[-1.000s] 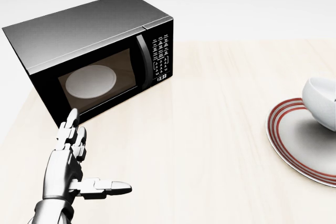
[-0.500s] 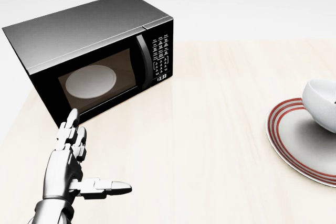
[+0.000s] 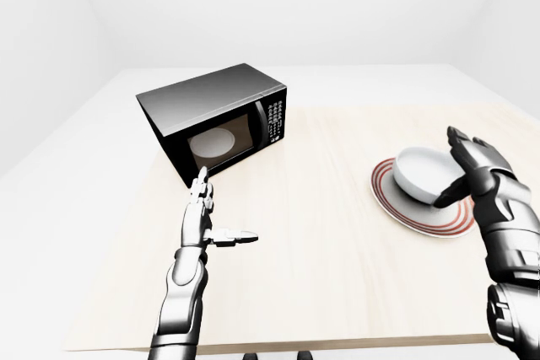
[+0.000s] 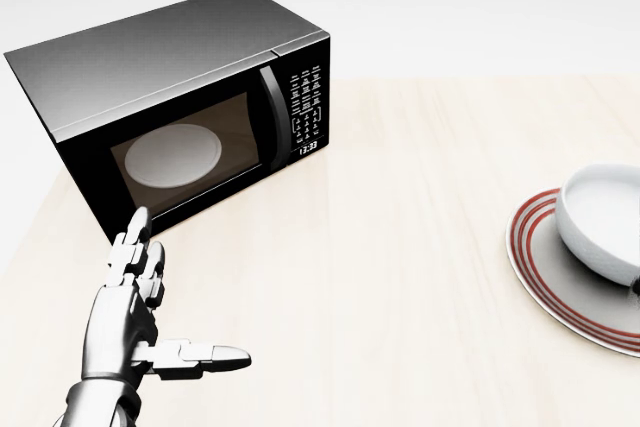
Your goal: Pick up the white bowl and put it on the plate.
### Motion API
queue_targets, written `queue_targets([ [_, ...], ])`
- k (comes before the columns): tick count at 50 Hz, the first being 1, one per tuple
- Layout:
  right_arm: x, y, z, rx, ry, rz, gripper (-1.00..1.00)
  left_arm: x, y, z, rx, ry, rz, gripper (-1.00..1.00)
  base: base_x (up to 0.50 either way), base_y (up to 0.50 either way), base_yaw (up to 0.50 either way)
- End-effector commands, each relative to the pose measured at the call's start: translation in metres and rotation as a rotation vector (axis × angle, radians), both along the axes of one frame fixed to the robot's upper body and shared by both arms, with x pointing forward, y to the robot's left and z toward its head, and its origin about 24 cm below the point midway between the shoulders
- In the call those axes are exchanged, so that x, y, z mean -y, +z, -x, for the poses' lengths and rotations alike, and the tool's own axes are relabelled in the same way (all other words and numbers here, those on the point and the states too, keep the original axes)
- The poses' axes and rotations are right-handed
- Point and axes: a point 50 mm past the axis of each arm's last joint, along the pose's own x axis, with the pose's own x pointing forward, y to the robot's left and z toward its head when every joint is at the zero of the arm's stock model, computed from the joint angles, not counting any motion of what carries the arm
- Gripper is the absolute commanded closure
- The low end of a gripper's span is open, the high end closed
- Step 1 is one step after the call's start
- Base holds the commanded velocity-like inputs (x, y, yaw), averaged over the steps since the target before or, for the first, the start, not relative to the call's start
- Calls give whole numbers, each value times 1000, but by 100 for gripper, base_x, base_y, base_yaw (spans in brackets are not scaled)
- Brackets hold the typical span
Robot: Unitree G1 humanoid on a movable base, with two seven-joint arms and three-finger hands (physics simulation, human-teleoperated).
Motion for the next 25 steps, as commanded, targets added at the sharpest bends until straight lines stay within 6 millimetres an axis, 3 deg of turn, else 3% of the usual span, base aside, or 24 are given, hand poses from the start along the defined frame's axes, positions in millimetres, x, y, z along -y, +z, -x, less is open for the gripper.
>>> queue_targets([
  [1,-13,59,17,110,136,-1,-100,0,0,0,0,0,0,-100,0,0,0],
  [3,-15,75,23,147,163,-4,-100,0,0,0,0,0,0,-100,0,0,0],
  [6,-20,117,33,255,228,-19,-100,0,0,0,0,0,0,-100,0,0,0],
  [7,-23,142,41,298,280,-30,-100,0,0,0,0,0,0,-100,0,0,0],
  [8,-24,143,41,301,289,-28,-100,0,0,0,0,0,0,-100,0,0,0],
  [11,-30,201,64,457,391,1,-100,0,0,0,0,0,0,-100,0,0,0],
  [14,-33,233,79,547,444,31,-100,0,0,0,0,0,0,-100,0,0,0],
  [15,-33,254,90,615,470,39,-100,0,0,0,0,0,0,-100,0,0,0],
  [17,-32,266,99,653,505,29,-100,0,0,0,0,1,0,-100,0,0,0],
  [21,-30,312,130,793,604,-9,-100,0,0,0,0,0,0,-100,0,0,0],
  [25,-16,345,165,1011,672,-125,-100,0,0,0,-1,0,0,-100,0,0,0],
])
